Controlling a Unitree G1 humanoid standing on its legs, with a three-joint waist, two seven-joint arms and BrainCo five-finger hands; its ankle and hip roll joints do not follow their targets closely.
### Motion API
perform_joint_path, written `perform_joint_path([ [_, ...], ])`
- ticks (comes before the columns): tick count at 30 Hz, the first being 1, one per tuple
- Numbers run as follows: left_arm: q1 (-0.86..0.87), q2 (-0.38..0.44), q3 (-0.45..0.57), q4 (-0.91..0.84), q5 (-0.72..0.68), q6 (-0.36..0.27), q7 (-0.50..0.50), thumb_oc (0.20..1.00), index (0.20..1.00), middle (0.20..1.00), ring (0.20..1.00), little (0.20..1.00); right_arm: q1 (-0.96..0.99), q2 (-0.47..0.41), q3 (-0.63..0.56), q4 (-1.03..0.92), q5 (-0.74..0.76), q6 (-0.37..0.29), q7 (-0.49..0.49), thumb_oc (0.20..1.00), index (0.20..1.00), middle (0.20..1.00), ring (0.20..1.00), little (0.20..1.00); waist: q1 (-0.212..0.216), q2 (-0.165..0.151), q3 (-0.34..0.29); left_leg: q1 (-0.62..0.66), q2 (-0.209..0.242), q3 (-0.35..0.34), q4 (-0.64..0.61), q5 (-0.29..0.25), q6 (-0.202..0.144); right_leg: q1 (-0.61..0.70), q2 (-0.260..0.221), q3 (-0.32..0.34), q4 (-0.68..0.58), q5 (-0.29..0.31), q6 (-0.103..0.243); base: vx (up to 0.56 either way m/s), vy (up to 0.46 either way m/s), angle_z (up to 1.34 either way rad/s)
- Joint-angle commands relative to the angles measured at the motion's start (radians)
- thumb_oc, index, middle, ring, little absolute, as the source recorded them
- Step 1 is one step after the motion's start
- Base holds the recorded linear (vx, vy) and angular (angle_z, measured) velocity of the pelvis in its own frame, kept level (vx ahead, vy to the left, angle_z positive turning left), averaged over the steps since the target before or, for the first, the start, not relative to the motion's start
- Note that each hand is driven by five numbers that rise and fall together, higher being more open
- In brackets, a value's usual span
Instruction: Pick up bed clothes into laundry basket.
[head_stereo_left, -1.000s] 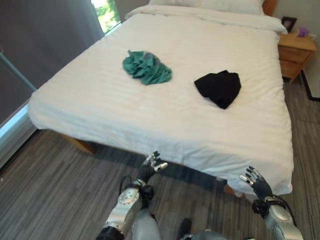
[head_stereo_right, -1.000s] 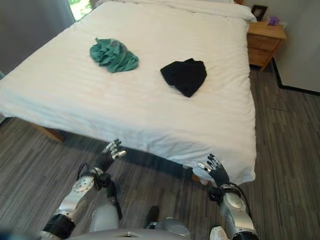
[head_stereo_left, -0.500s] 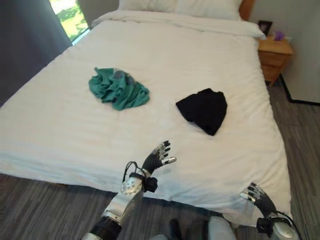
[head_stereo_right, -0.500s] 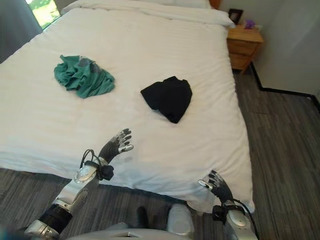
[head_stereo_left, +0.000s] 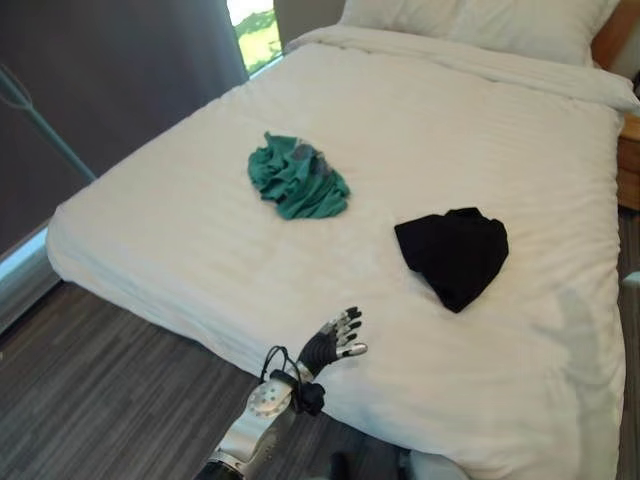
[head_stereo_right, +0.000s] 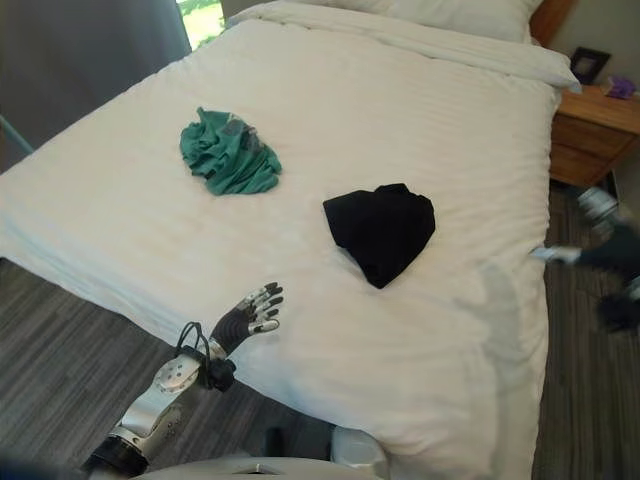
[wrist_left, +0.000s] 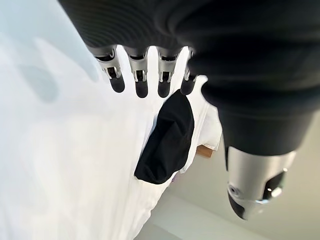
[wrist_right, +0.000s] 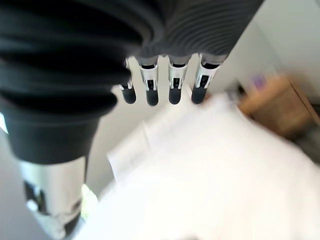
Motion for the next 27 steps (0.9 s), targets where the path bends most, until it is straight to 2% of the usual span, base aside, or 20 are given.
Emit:
perform_joint_path([
  [1,-0.049,0.051,-0.032,-0.049,-0.055,-0.027,-0.019,1.0,1.0,1.0,1.0,1.0,-0.128,-0.038,0.165,0.097,-0.095,-0.032,-0.045,1.0,1.0,1.0,1.0,1.0,0.044,-0.033,-0.031,-0.035,0.02,-0.012,0.011,0.064,-0.036,0.056,-0.04,-0.01,0.069,-0.075,0.052,0.02,-0.032,0.14],
  [2,-0.056,0.078,-0.081,-0.064,-0.071,-0.023,-0.015,1.0,1.0,1.0,1.0,1.0,-0.297,-0.095,0.313,0.227,-0.179,-0.008,-0.081,1.0,1.0,1.0,1.0,1.0,0.09,-0.039,-0.02,-0.049,0.02,-0.025,0.011,0.071,-0.038,0.052,-0.041,-0.024,0.068,-0.07,0.05,-0.01,-0.029,0.23],
  [3,-0.059,0.094,-0.099,-0.071,-0.082,-0.026,-0.013,1.0,1.0,1.0,1.0,1.0,-0.438,-0.117,0.445,0.319,-0.214,0.0,-0.094,1.0,1.0,1.0,1.0,1.0,0.104,-0.045,-0.012,-0.059,0.021,-0.031,0.011,0.075,-0.04,0.048,-0.041,-0.028,0.065,-0.066,0.047,-0.02,-0.029,0.15],
  [4,-0.055,0.091,-0.089,-0.07,-0.083,-0.026,-0.012,1.0,1.0,1.0,1.0,1.0,-0.492,-0.114,0.497,0.338,-0.213,-0.004,-0.096,1.0,1.0,1.0,1.0,1.0,0.095,-0.043,-0.013,-0.059,0.021,-0.029,0.011,0.076,-0.04,0.047,-0.041,-0.026,0.065,-0.066,0.047,0.0,0.0,0.0],
  [5,-0.066,0.106,-0.109,-0.079,-0.095,-0.025,-0.01,1.0,1.0,1.0,1.0,1.0,-0.588,-0.107,0.576,0.406,-0.235,0.009,-0.117,1.0,1.0,1.0,1.0,1.0,0.112,-0.046,-0.006,-0.069,0.021,-0.035,0.011,0.079,-0.042,0.043,-0.041,-0.032,0.059,-0.062,0.046,-0.04,-0.013,0.34],
  [6,-0.065,0.111,-0.099,-0.088,-0.101,-0.026,-0.007,1.0,1.0,1.0,1.0,1.0,-0.808,-0.087,0.777,0.51,-0.261,0.016,-0.128,1.0,1.0,1.0,1.0,1.0,0.102,-0.04,-0.001,-0.082,0.021,-0.038,0.011,0.084,-0.044,0.037,-0.041,-0.038,0.054,-0.058,0.045,-0.11,-0.032,0.46],
  [7,-0.084,0.141,-0.126,-0.105,-0.11,-0.029,0.004,1.0,1.0,1.0,1.0,1.0,-1.001,-0.043,0.926,0.669,-0.323,0.031,-0.168,1.0,1.0,1.0,1.0,1.0,0.135,-0.048,0.019,-0.115,0.02,-0.054,0.011,0.095,-0.046,0.02,-0.041,-0.051,0.04,-0.049,0.043,-0.09,-0.028,0.53],
  [9,-0.089,0.141,-0.116,-0.113,-0.106,-0.032,0.01,1.0,1.0,1.0,1.0,1.0,-1.139,-0.007,1.035,0.725,-0.345,0.039,-0.179,1.0,1.0,1.0,1.0,1.0,0.129,-0.039,0.028,-0.142,0.02,-0.061,0.011,0.104,-0.05,0.003,-0.04,-0.059,0.03,-0.042,0.042,-0.09,-0.02,0.06],
  [13,-0.1,0.138,-0.127,-0.104,-0.098,-0.031,0.021,1.0,1.0,1.0,1.0,1.0,-1.282,0.061,1.163,0.914,-0.432,0.054,-0.208,1.0,1.0,1.0,1.0,1.0,0.153,-0.036,0.042,-0.202,0.02,-0.085,0.011,0.12,-0.061,-0.034,-0.033,-0.088,0.014,-0.034,0.039,-0.05,-0.039,0.34],
  [14,-0.101,0.137,-0.125,-0.1,-0.094,-0.033,0.028,1.0,1.0,1.0,1.0,1.0,-1.312,0.089,1.172,0.984,-0.433,0.056,-0.226,1.0,1.0,1.0,1.0,1.0,0.166,-0.031,0.061,-0.237,0.017,-0.102,0.011,0.129,-0.065,-0.059,-0.03,-0.102,0.013,-0.034,0.037,-0.05,-0.046,0.39],
  [18,-0.106,0.141,-0.115,-0.099,-0.089,-0.04,0.042,1.0,1.0,1.0,1.0,1.0,-1.339,0.112,1.167,1.05,-0.419,0.06,-0.235,1.0,1.0,1.0,1.0,1.0,0.184,-0.026,0.086,-0.282,0.016,-0.118,0.011,0.144,-0.074,-0.098,-0.027,-0.117,0.013,-0.031,0.035,-0.05,-0.041,0.27],
  [21,-0.104,0.134,-0.1,-0.094,-0.08,-0.038,0.062,1.0,1.0,1.0,1.0,1.0,-1.341,0.137,1.181,1.111,-0.432,0.076,-0.216,1.0,1.0,1.0,1.0,1.0,0.197,-0.024,0.112,-0.313,0.016,-0.124,0.011,0.152,-0.079,-0.126,-0.021,-0.116,0.013,-0.028,0.031,-0.02,-0.018,0.06],
  [23,-0.105,0.124,-0.082,-0.092,-0.072,-0.036,0.073,1.0,1.0,1.0,1.0,1.0,-1.314,0.158,1.181,1.177,-0.457,0.1,-0.166,1.0,1.0,1.0,1.0,1.0,0.202,-0.015,0.145,-0.335,0.017,-0.129,0.011,0.159,-0.081,-0.147,-0.016,-0.114,0.013,-0.027,0.026,0.0,0.0,0.0],
  [27,-0.11,0.106,-0.071,-0.085,-0.063,-0.032,0.069,1.0,1.0,1.0,1.0,1.0,-1.297,0.169,1.171,1.24,-0.462,0.117,-0.118,1.0,1.0,1.0,1.0,1.0,0.201,-0.009,0.163,-0.349,0.015,-0.137,0.011,0.163,-0.082,-0.162,-0.012,-0.113,0.013,-0.028,0.021,0.0,0.0,0.0],
])
